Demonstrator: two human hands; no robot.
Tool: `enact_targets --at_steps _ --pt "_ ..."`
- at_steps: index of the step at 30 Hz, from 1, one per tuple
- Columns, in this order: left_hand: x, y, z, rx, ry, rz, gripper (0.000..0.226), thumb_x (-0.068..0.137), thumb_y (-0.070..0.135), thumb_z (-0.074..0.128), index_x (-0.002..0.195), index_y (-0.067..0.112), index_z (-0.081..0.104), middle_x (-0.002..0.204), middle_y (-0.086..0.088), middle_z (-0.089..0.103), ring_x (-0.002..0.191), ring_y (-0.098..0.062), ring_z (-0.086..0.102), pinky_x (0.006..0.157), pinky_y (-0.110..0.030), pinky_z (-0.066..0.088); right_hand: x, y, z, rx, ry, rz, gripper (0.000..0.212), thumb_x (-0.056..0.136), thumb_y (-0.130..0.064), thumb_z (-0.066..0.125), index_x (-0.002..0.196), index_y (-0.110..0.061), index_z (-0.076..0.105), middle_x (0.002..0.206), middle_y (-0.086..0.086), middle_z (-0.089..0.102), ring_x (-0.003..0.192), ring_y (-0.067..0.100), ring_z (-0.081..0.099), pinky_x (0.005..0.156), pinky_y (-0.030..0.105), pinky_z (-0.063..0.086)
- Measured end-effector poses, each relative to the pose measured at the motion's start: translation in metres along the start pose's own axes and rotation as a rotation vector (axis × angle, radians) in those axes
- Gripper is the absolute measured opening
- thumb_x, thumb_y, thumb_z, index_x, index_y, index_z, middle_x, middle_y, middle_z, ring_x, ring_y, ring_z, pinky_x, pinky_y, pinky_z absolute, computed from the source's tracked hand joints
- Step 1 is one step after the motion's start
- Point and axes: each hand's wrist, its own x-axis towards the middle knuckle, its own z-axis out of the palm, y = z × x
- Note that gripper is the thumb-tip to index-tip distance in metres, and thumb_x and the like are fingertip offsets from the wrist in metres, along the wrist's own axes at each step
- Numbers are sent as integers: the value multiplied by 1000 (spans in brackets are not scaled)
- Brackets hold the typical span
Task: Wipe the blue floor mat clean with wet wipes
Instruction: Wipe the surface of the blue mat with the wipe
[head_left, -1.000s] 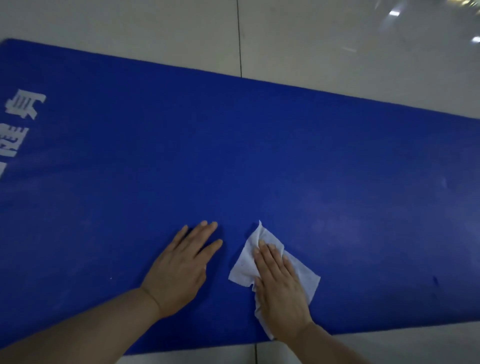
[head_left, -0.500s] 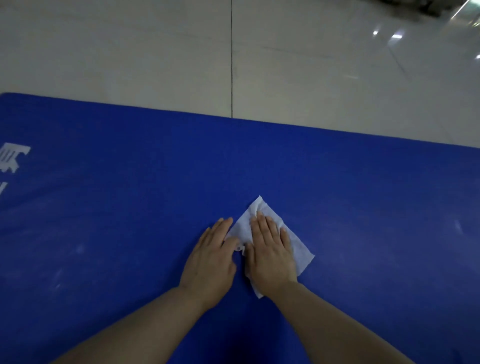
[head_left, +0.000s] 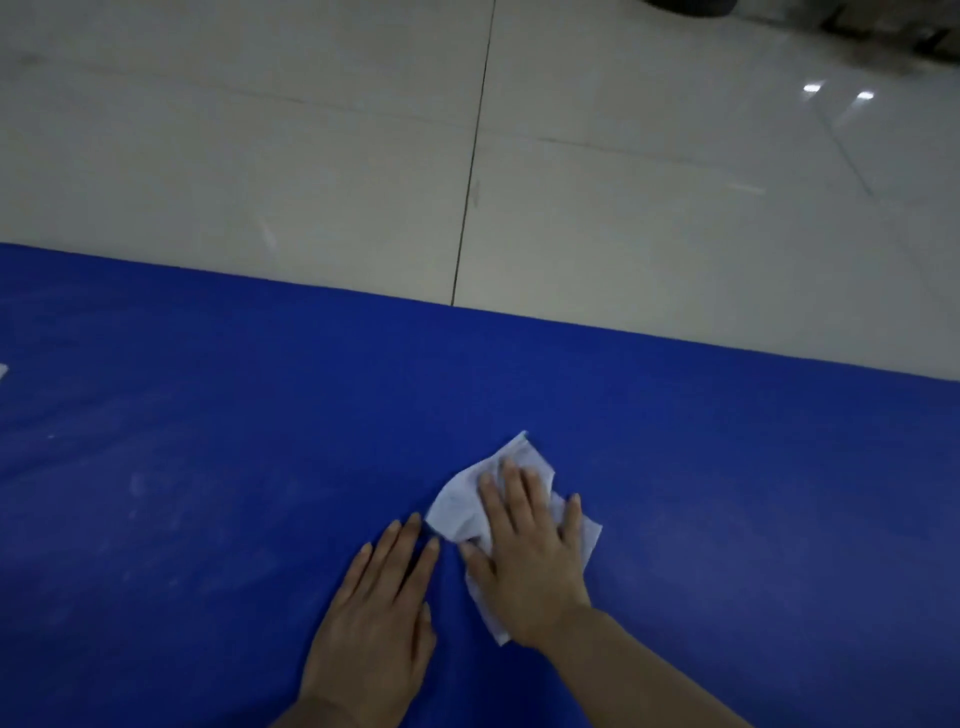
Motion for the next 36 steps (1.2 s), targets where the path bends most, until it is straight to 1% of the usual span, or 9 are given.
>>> enact_targets --at_steps 5,8,12,21,25,28,30,34,36 --pt "4 5 -10 85 -140 -57 56 99 35 3 136 16 41 146 -1 39 147 -9 3 113 -31 13 8 3 -19 12 -282 -78 70 85 -69 -6 135 -31 -37 137 -7 -54 134 18 -41 94 51 -37" --pt "10 20 -31 89 -201 -78 49 92 24 33 139 19 47 150 -1 29 142 -12 27 114 -27 21 13 3 -26 37 -404 -55 75 93 -65 16 131 -33 -39 138 -7 -52 129 17 -45 101 56 -30" --pt "25 33 -75 121 -415 -124 65 97 25 39 153 31 8 159 12 -7 147 -12 2 119 -36 5 13 -1 -37 19 -475 -30 86 88 -71 21 139 -32 -36 134 -7 -52 128 15 -45 105 58 -25" --pt "114 41 -88 -94 -97 -241 50 102 19 36 150 23 25 161 6 1 147 -11 5 118 -27 12 14 -4 -36 10 -461 22 85 88 -71 22 134 -32 -38 134 -8 -53 125 14 -47 102 56 -29" --pt "159 28 -60 -103 -83 -219 55 104 28 32 154 20 11 160 2 -13 147 -16 -11 119 -33 -3 15 -1 -30 43 -373 -3 75 74 -64 -3 133 -34 -37 132 -12 -55 133 13 -41 91 48 -39" --pt "157 19 -40 -49 -43 -175 56 103 31 26 154 21 2 156 2 -23 146 -17 -17 114 -32 -14 13 -5 -22 3 -225 104 80 76 -54 21 151 -27 14 160 -3 2 146 16 9 109 49 -6" --pt "154 18 -38 -90 9 -158 55 102 29 27 153 21 8 158 2 -18 146 -14 -16 114 -30 -15 26 -10 -21 50 -96 197 66 80 -45 34 142 -23 43 150 -4 38 137 15 34 106 48 15" --pt "157 21 -34 -124 100 -163 68 88 40 6 151 21 24 161 1 -1 142 -7 -12 115 -29 -12 90 -4 -37 -97 43 173 78 73 -46 -18 144 -15 -20 156 6 -21 146 21 -13 112 43 -18" --pt "158 20 -29 -93 118 -146 76 82 41 2 148 20 32 160 0 8 145 -11 -2 117 -31 -7 124 6 -44 -136 136 79 69 85 -47 -13 144 -12 -23 157 6 -21 146 22 -16 111 43 -19"
